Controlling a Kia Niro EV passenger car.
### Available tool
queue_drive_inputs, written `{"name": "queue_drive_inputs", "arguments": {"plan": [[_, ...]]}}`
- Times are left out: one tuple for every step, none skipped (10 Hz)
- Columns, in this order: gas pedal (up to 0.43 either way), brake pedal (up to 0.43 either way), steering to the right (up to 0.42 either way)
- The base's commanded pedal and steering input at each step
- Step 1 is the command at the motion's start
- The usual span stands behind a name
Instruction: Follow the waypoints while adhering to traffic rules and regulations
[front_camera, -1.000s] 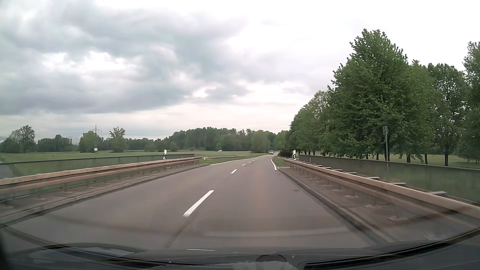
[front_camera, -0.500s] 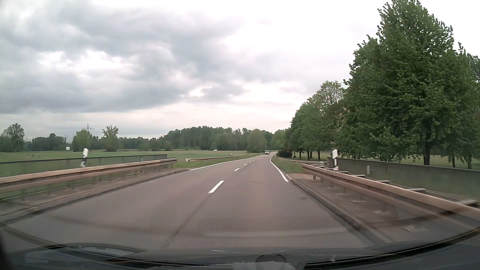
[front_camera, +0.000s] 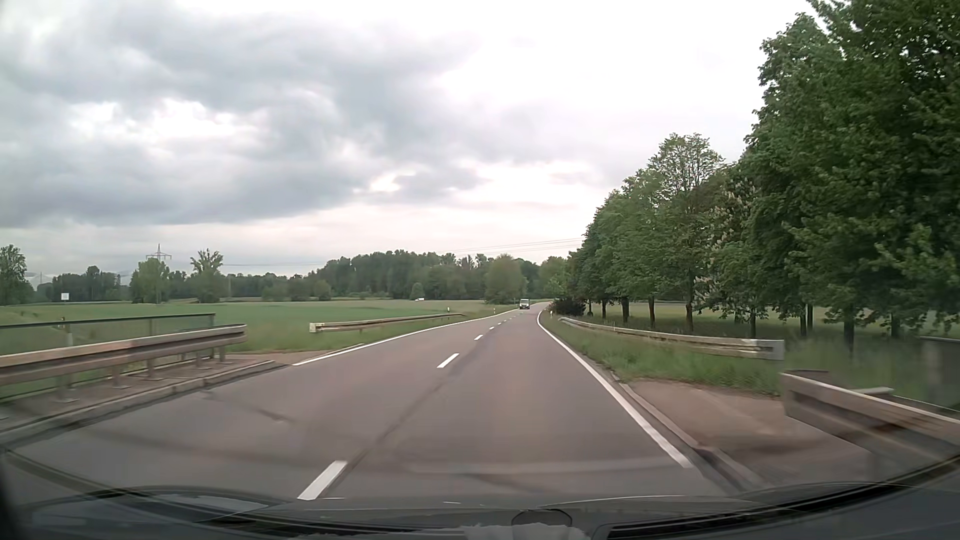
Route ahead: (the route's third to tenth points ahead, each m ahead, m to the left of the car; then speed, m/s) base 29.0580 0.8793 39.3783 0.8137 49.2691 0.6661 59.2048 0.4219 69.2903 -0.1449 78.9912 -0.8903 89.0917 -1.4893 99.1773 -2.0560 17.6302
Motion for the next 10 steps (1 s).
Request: {"name": "queue_drive_inputs", "arguments": {"plan": [[0.087, 0.0, 0.009], [0.079, 0.0, 0.009], [0.079, 0.0, 0.008], [0.079, 0.0, 0.008], [0.079, 0.0, 0.008], [0.079, 0.0, 0.009], [0.079, 0.0, 0.009], [0.079, 0.0, 0.009], [0.067, 0.0, 0.008], [0.067, 0.0, 0.008]]}}
